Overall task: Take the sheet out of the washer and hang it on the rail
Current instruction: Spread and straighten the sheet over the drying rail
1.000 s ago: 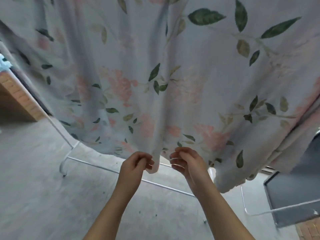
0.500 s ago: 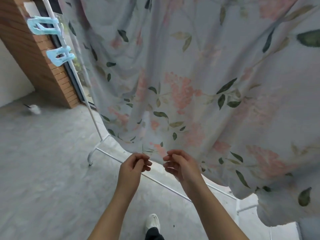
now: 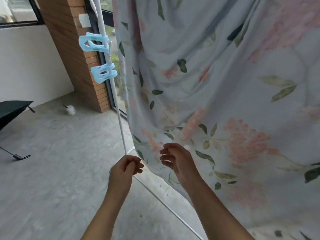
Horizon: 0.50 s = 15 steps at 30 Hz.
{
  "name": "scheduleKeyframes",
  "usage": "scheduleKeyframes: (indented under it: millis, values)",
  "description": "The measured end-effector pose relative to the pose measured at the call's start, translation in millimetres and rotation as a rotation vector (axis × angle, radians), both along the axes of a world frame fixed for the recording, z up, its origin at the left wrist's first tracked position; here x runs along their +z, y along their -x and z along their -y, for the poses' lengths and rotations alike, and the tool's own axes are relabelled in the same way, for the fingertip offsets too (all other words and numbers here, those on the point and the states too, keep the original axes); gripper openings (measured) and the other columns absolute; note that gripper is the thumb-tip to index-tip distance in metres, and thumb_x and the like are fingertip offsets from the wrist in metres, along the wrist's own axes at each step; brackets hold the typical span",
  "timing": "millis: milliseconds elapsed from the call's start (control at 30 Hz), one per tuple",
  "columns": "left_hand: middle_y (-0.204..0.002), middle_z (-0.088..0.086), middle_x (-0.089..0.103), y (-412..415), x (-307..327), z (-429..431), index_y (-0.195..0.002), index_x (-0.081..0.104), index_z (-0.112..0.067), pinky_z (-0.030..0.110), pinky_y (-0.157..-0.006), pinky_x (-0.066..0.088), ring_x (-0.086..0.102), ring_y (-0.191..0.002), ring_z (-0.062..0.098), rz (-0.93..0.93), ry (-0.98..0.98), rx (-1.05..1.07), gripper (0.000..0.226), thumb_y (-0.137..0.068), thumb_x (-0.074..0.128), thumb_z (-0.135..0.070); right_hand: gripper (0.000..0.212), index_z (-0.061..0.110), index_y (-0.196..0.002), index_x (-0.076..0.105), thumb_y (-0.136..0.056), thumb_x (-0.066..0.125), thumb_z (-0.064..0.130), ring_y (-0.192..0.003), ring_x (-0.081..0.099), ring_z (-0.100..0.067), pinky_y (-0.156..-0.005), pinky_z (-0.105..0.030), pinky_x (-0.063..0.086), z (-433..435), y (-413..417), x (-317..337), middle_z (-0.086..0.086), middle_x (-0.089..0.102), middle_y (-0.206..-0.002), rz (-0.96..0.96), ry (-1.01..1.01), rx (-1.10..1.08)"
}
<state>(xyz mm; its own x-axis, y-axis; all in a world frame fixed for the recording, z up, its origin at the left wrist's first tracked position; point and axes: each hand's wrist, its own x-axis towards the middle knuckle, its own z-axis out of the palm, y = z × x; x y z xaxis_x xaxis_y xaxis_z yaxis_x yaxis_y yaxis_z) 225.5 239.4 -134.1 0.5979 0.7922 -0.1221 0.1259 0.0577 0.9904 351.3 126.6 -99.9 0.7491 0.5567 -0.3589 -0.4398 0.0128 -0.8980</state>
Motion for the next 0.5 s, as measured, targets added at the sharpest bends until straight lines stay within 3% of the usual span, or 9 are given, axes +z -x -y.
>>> scheduleKeyframes:
  millis: [167, 367, 500]
  values:
    - [-0.075, 0.004, 0.072, -17, -8, -67, -0.083, 0.067, -0.012, 0.032, -0.072, 0.054, 0.068, -0.069, 0.02, 0.005, 0.004, -0.02, 0.03, -0.093, 0.043, 0.003, 0.026, 0.006, -0.085, 0.066, -0.092, 0.042, -0.003, -0.068, 0.065, -0.024, -0.073, -0.036, 0.052, -71, -18, 1, -0.01, 0.07, -0.075, 0.037, 0.034, 0.008]
    - [-0.072, 0.005, 0.07, -39, -5, -190, -0.083, 0.066, -0.008, 0.023, -0.064, 0.054, 0.067, -0.067, 0.018, 0.075, -0.015, -0.149, 0.029, -0.092, 0.043, 0.007, 0.024, 0.006, -0.085, 0.065, -0.093, 0.044, -0.001, -0.07, 0.063, -0.025, -0.075, -0.037, 0.052, -167, -25, 4, -0.01, 0.069, -0.076, 0.044, 0.033, -0.168]
    - [-0.074, 0.01, 0.07, -38, 7, -269, -0.085, 0.066, -0.006, 0.024, -0.065, 0.054, 0.067, -0.068, 0.02, 0.1, -0.01, -0.221, 0.027, -0.093, 0.044, 0.005, 0.023, 0.007, -0.084, 0.064, -0.094, 0.044, 0.0, -0.067, 0.063, -0.023, -0.072, -0.036, 0.051, -226, -20, 16, -0.009, 0.069, -0.073, 0.017, 0.018, -0.284]
